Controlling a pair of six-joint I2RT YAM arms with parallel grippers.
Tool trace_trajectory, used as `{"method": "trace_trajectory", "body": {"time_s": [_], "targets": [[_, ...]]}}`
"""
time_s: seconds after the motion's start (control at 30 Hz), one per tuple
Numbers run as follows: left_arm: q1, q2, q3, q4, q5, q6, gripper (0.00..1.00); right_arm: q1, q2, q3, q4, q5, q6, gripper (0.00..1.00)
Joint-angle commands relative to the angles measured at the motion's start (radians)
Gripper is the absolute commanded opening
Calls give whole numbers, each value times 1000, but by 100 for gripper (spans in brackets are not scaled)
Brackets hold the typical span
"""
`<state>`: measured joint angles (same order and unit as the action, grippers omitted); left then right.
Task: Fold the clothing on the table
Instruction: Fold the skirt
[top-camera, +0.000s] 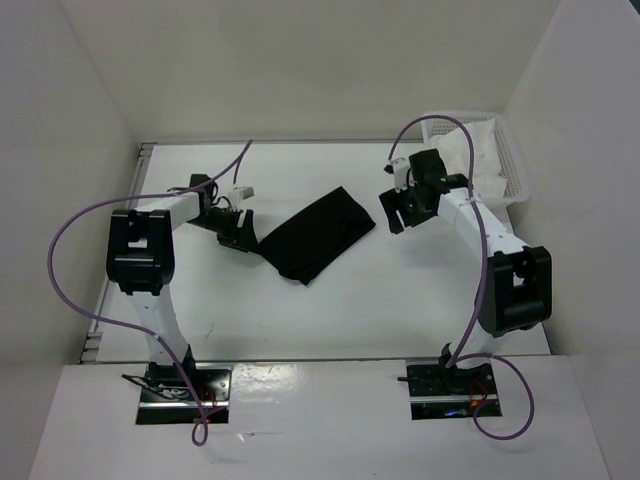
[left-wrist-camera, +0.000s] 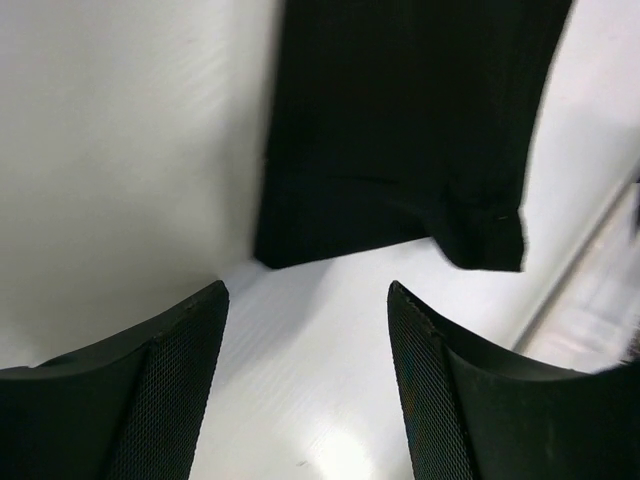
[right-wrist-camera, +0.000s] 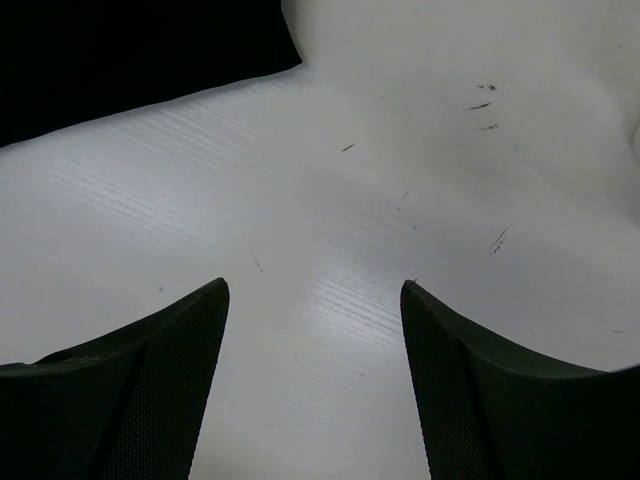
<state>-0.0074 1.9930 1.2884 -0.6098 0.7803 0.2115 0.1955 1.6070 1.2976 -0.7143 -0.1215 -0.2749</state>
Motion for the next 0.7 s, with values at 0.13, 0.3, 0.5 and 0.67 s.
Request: {"method": "trace_trajectory", "body": {"time_s": [0.13,0.3,0.5,0.67], "targets": [[41,-4,51,-25,-173,104,73,-7,25,32,-11,-29,-4,74],[32,53,83,2,-127,86,73,-7,25,43,-20,-29,-4,74],[0,108,101,-19,-65,98,73,-7,16,34,-20,-20,-4,74],[-20,121,101,-68,-47,156,73,-7,16,34,-20,-10,-4,74]]}}
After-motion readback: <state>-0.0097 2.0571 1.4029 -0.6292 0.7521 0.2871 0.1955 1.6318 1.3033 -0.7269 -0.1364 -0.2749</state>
